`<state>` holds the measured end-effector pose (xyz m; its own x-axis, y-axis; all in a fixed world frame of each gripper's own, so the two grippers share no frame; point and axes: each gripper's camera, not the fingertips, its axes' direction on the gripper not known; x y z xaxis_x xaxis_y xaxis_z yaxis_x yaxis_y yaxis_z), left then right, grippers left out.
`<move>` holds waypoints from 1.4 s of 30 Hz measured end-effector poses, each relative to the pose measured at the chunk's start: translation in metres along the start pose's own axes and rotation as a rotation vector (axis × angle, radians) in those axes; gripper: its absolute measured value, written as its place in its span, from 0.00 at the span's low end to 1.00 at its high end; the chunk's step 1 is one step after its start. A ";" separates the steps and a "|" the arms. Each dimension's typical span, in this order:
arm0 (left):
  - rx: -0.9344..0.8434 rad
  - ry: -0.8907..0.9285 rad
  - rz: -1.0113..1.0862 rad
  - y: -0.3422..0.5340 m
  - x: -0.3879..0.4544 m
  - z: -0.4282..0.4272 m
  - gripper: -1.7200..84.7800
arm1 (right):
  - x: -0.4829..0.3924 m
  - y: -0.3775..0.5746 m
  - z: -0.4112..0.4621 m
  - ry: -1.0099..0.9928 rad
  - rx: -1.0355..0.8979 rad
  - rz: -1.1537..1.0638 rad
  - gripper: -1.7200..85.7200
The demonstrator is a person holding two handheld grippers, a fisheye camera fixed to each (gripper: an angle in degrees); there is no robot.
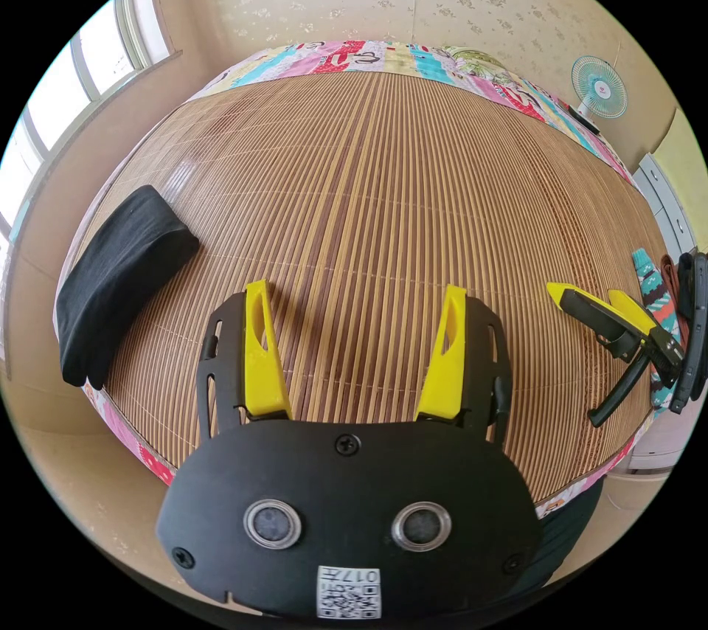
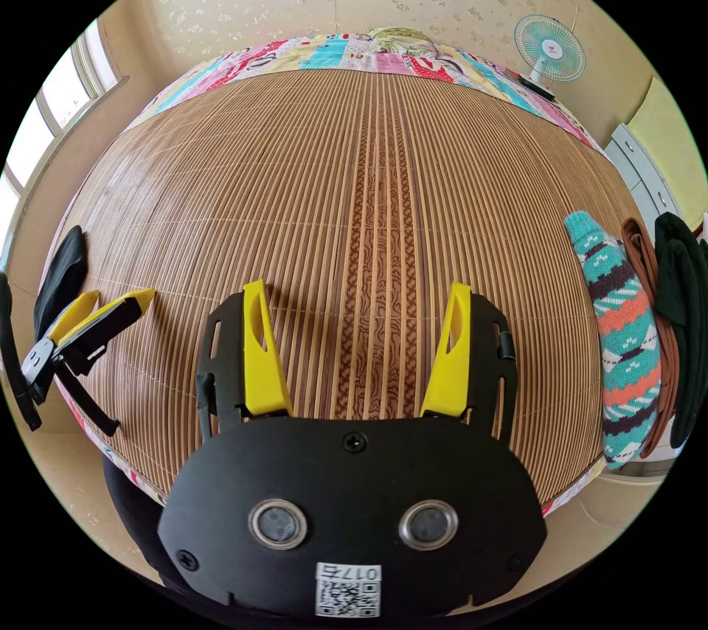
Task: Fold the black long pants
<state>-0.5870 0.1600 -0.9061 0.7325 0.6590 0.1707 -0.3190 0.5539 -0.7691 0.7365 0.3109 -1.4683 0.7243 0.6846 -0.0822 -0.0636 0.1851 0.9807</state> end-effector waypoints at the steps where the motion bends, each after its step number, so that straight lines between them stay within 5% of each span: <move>1: 0.000 0.000 0.000 0.000 0.000 0.000 0.37 | 0.000 0.000 0.000 0.000 0.000 0.000 0.38; 42: 0.000 0.000 -0.001 0.001 0.015 0.003 0.37 | -0.010 -0.002 0.010 0.000 0.000 0.005 0.38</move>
<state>-0.5784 0.1724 -0.9026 0.7330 0.6584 0.1709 -0.3187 0.5544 -0.7688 0.7365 0.2971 -1.4679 0.7239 0.6855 -0.0776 -0.0668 0.1815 0.9811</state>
